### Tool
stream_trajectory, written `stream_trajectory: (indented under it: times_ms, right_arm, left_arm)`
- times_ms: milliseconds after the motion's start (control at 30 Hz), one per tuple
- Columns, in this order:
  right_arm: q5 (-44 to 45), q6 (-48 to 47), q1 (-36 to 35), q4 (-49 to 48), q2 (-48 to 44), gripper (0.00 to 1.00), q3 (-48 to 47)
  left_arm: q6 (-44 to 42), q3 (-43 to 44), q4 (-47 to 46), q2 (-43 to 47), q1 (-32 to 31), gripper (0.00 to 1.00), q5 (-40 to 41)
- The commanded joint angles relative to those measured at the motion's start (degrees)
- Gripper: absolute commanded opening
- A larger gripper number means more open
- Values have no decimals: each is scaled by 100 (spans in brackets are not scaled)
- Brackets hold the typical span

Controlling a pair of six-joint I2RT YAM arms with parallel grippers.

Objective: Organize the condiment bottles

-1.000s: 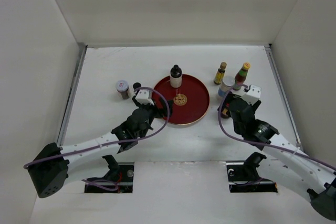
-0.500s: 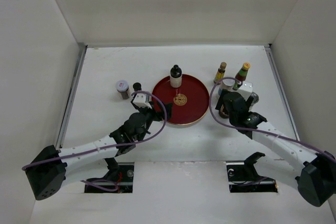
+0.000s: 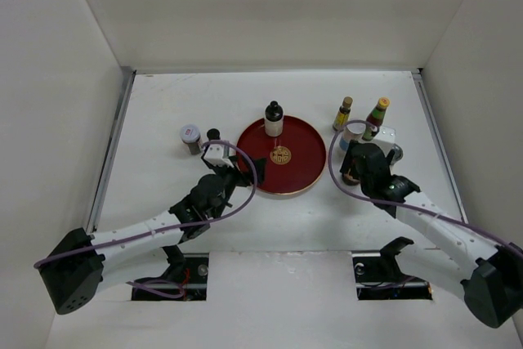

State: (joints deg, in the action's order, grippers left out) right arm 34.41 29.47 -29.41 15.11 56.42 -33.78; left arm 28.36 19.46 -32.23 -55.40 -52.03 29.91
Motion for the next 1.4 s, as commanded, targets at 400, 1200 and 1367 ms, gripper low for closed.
stream_trajectory:
  times_ms: [400,1200,1367]
  right_arm:
    - [-636,-601,-922,-1860,1413,51,-2123]
    - [-1016,-873,-333,-2698,4755,70,-4181]
    - [-1007,-820,-342,-2567,4230,94,-4023]
  left_arm:
    - [91,-259,-450,178,479,98,-240]
    - [135,-523,-442,530,805,98,-434]
    - [135,-531,-442,539,839,98,-434]
